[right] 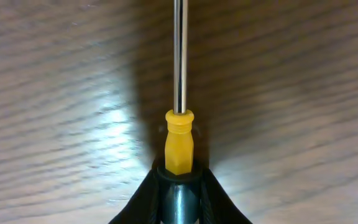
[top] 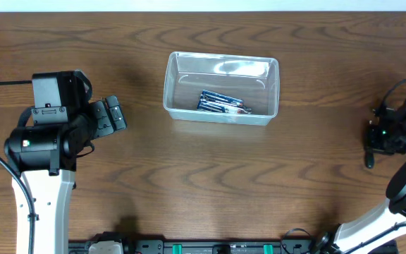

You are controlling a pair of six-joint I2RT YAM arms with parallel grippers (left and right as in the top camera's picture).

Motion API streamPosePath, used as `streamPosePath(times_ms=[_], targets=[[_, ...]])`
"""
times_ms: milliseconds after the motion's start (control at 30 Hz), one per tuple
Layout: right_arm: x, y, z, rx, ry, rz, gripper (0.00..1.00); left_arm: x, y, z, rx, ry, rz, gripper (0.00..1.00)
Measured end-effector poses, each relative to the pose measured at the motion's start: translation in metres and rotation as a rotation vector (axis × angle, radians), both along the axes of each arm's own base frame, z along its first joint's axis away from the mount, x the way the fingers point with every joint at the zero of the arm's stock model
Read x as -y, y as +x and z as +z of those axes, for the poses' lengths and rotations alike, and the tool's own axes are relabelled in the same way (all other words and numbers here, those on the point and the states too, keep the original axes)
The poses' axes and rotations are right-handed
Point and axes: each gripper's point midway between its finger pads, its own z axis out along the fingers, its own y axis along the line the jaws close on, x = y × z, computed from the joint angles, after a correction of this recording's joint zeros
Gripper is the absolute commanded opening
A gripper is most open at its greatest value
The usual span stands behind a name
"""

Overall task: Pack container
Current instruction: 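Grasp the yellow-handled screwdriver with the right gripper and lift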

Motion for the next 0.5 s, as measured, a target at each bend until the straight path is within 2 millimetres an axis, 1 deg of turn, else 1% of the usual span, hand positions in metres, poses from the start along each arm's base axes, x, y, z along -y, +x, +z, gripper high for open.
streamPosePath(times_ms=[100, 133, 167, 233, 333, 367, 400, 467, 500], targets=[[-0.021, 0.003, 0.003, -0.027, 0.062, 0.012, 0.01, 0.000, 0.000, 0.000, 0.000, 0.000, 0.000, 0.98], [-0.027, 0.007, 0.007, -0.033, 0.080, 0.022, 0.01, 0.000, 0.000, 0.000, 0.000, 0.000, 0.000, 0.98], [-0.033, 0.013, 0.013, -0.037, 0.094, 0.034, 0.01, 0.000, 0.000, 0.000, 0.000, 0.000, 0.000, 0.99], [-0.041, 0.035, 0.033, -0.003, 0.098, 0.065, 0.01, 0.000, 0.000, 0.000, -0.001, 0.000, 0.000, 0.98], [-0.055, 0.083, 0.083, 0.105, 0.069, 0.140, 0.01, 0.000, 0.000, 0.000, -0.001, 0.000, 0.000, 0.98], [-0.061, 0.103, 0.107, 0.164, 0.051, 0.171, 0.01, 0.000, 0.000, 0.000, -0.001, 0.000, 0.000, 0.98], [-0.073, 0.120, 0.126, 0.214, 0.040, 0.212, 0.01, 0.000, 0.000, 0.000, 0.000, 0.000, 0.000, 0.98], [-0.099, 0.151, 0.172, 0.331, 0.011, 0.307, 0.01, 0.000, 0.000, 0.000, -0.001, 0.000, 0.000, 0.98], [-0.124, 0.169, 0.204, 0.416, -0.009, 0.394, 0.01, 0.000, 0.000, 0.000, 0.000, 0.000, 0.000, 0.98]])
